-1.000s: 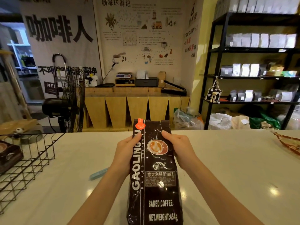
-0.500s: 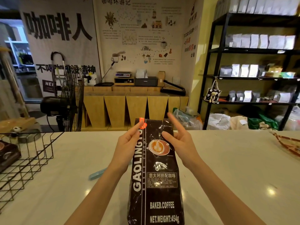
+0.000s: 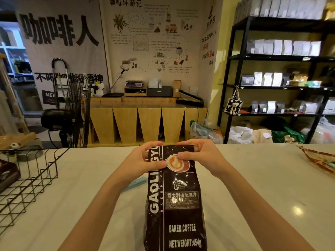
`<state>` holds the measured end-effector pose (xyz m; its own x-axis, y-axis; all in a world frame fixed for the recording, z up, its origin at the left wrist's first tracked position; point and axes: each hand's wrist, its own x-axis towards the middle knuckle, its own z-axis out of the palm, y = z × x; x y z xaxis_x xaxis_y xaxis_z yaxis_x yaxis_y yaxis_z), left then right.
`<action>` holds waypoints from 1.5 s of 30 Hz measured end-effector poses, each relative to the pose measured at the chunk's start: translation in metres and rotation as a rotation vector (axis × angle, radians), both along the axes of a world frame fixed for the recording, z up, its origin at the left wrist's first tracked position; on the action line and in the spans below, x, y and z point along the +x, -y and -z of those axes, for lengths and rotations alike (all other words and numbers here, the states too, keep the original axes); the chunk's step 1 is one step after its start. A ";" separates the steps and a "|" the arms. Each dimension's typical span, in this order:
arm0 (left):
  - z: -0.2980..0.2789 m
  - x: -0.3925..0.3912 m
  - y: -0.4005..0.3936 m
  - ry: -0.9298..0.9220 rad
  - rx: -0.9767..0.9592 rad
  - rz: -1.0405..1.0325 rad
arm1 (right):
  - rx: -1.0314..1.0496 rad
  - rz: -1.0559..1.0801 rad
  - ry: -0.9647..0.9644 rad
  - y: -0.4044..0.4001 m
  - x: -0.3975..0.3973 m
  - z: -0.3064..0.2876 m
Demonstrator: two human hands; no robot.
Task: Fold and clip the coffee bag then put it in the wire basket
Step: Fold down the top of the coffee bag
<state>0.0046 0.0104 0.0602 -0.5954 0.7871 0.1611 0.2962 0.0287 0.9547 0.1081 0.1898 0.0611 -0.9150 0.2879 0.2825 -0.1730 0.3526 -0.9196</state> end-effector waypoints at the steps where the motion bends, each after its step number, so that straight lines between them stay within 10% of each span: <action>1: 0.000 0.000 0.000 0.001 0.009 -0.002 | -0.005 0.004 -0.002 0.001 0.000 0.000; 45: 0.001 0.004 0.002 0.036 0.105 -0.077 | -0.110 -0.041 -0.096 0.012 0.016 0.006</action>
<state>0.0090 0.0081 0.0590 -0.6605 0.7186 0.2176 0.2621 -0.0509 0.9637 0.1241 0.1780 0.0556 -0.8968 0.2854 0.3382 -0.2744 0.2411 -0.9309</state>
